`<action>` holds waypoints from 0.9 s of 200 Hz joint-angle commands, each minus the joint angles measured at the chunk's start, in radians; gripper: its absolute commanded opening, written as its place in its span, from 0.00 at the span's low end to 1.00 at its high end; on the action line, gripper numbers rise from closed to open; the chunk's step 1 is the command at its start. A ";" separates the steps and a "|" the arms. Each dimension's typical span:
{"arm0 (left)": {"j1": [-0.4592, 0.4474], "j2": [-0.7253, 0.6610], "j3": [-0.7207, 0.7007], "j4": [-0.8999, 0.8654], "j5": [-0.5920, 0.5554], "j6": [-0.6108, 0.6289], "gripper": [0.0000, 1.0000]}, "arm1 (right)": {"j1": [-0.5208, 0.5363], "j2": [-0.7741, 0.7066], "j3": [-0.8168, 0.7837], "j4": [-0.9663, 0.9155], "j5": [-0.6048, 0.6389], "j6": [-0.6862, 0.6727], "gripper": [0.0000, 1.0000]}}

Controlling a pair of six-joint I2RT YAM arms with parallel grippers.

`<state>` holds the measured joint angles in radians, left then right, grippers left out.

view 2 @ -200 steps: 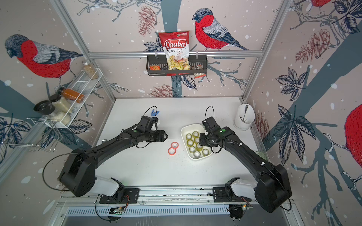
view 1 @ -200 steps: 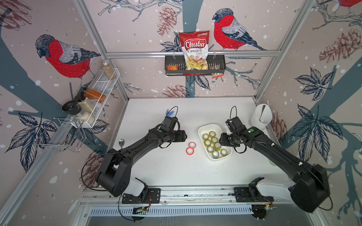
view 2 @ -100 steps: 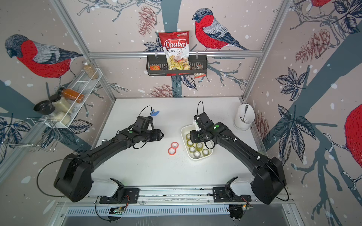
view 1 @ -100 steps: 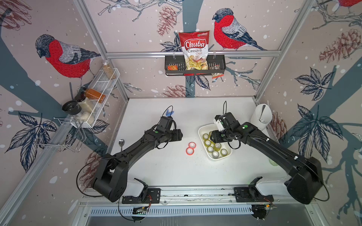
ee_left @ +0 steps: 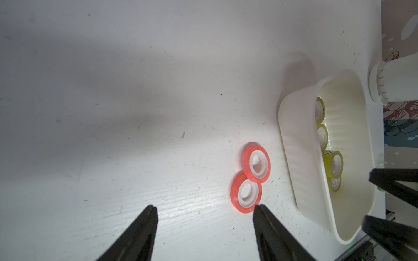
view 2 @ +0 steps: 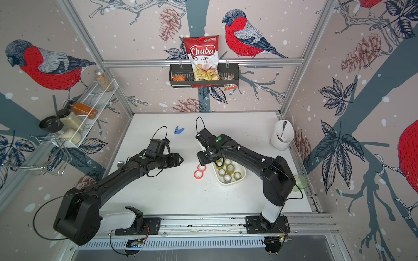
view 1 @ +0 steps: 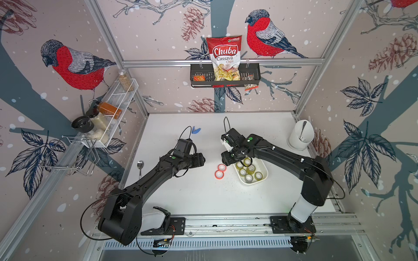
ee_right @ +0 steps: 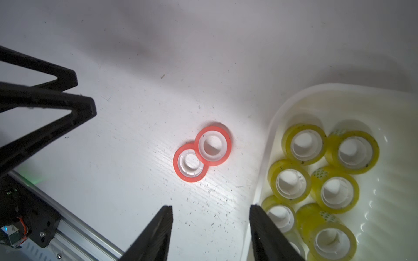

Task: Put the transparent tape into the storage box
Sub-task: Pick up the tape from the center of the board.

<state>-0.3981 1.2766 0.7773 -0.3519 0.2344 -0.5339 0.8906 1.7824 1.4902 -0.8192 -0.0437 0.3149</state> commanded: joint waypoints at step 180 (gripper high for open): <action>0.061 -0.070 -0.069 0.028 0.049 0.061 0.72 | 0.027 0.327 0.160 -0.064 0.019 0.341 0.70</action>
<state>-0.3382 1.2160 0.7109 -0.3408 0.2813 -0.4900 0.9264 2.1113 1.6619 -0.9012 -0.0200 0.6167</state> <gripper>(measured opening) 0.720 0.703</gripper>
